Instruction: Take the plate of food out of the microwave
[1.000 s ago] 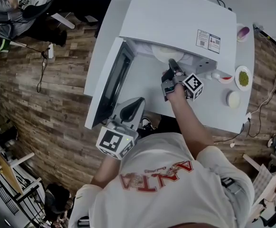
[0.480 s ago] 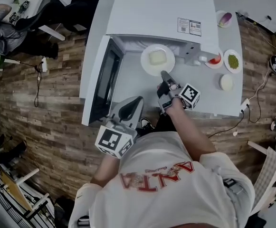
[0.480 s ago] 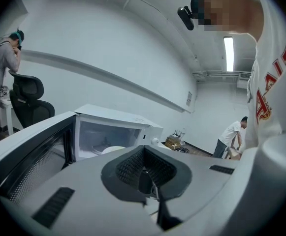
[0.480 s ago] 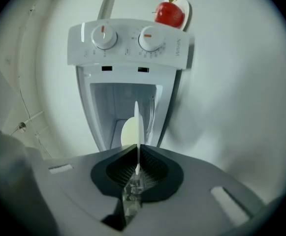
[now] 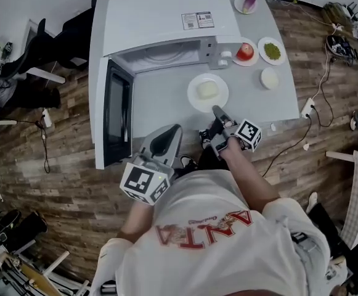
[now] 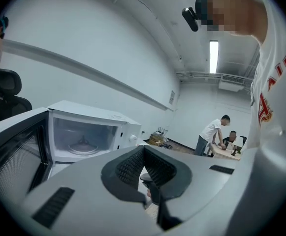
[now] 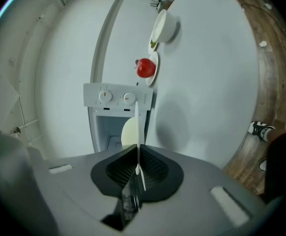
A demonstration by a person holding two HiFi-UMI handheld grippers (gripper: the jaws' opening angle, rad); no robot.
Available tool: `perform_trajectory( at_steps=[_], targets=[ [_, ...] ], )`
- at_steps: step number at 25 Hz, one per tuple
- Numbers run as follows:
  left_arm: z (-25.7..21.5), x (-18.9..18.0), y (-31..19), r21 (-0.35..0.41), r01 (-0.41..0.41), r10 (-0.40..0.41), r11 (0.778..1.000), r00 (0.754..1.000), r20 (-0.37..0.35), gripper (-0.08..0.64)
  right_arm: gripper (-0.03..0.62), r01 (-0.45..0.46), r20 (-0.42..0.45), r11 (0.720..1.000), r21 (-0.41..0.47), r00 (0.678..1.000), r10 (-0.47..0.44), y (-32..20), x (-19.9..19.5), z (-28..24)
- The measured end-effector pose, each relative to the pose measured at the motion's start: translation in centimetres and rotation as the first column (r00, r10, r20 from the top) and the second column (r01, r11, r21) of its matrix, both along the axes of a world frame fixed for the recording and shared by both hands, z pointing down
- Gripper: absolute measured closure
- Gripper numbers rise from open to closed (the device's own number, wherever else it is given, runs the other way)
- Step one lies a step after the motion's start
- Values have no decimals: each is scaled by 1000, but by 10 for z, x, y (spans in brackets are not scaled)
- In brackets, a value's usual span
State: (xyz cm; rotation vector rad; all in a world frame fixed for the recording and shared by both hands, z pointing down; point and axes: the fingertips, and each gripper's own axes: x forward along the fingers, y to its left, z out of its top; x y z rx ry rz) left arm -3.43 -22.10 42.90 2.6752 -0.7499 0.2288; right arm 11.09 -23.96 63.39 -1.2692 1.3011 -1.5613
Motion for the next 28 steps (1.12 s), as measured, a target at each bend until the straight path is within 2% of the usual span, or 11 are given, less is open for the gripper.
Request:
perform_trajectory(
  at_steps=[5, 13, 22, 28],
  targets=[
    [-1, 16, 13, -5, -70, 70, 998, 998, 4, 551, 574, -130, 2, 991, -21, 992, 130, 34, 44, 12],
    [4, 32, 20, -5, -133, 133, 991, 991, 6, 551, 574, -260, -8, 963, -72, 966, 260, 56, 99, 39],
    [9, 22, 12, -29, -96, 96, 995, 995, 13, 551, 572, -348, -2, 929, -123, 936, 351, 61, 140, 53],
    [12, 17, 4, -40, -66, 67, 997, 998, 12, 551, 572, -334, -39, 927, -171, 942, 333, 55, 148, 53]
  ],
)
